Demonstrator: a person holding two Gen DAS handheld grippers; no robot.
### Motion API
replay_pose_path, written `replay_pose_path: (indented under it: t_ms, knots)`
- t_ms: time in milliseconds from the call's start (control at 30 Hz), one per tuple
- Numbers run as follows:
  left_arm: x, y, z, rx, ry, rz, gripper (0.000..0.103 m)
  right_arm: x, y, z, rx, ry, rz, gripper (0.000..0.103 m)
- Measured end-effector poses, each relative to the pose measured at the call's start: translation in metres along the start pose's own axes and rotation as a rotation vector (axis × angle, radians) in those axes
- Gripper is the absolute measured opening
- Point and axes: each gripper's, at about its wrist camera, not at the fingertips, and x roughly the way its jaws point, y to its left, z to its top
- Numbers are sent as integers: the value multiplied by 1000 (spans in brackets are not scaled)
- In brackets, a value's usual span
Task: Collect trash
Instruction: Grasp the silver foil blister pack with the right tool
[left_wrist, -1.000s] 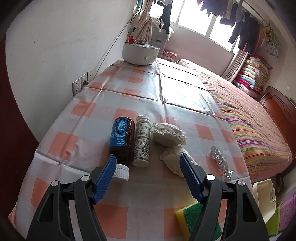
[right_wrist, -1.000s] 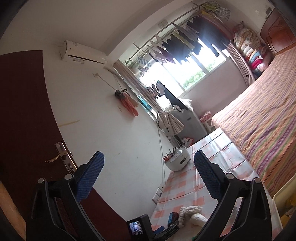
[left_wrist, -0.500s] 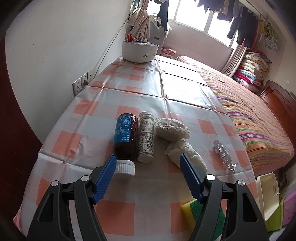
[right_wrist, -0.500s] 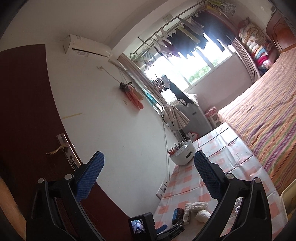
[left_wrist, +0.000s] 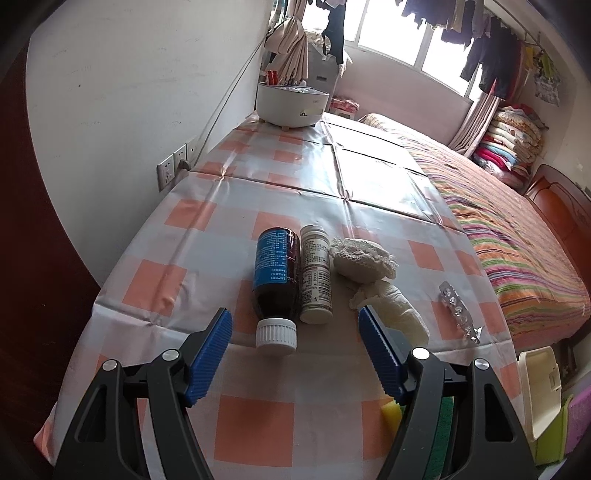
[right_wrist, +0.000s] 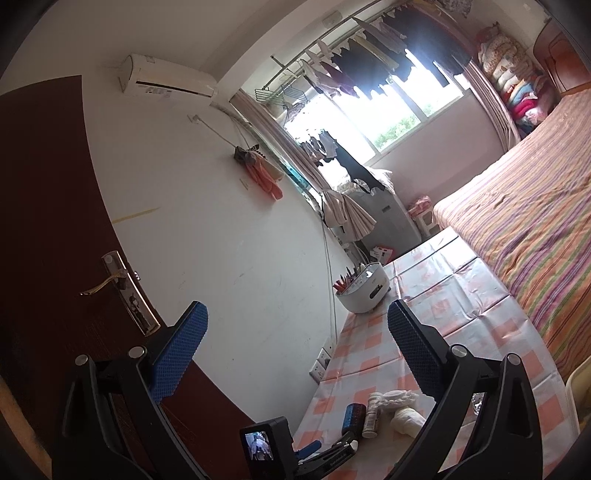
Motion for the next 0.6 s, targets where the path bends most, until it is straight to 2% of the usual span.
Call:
replay_pose_path:
  t_ms: [100, 200, 367, 500, 600]
  knots:
    - [-2, 8, 3, -17, -9, 12, 69, 7, -11, -4, -29, -1, -18, 96]
    - [-2, 19, 5, -37, -9, 18, 69, 20, -27, -9, -125, 10, -57, 96]
    - [-3, 30, 8, -30, -21, 66, 69, 59, -60, -43, -359, 178, -128, 96]
    - [6, 32, 12, 11, -9, 113, 69, 80, -96, -68, -415, 295, -175, 96]
    - [18, 27, 17, 54, 42, 87, 69, 91, -112, -74, -444, 360, -211, 96]
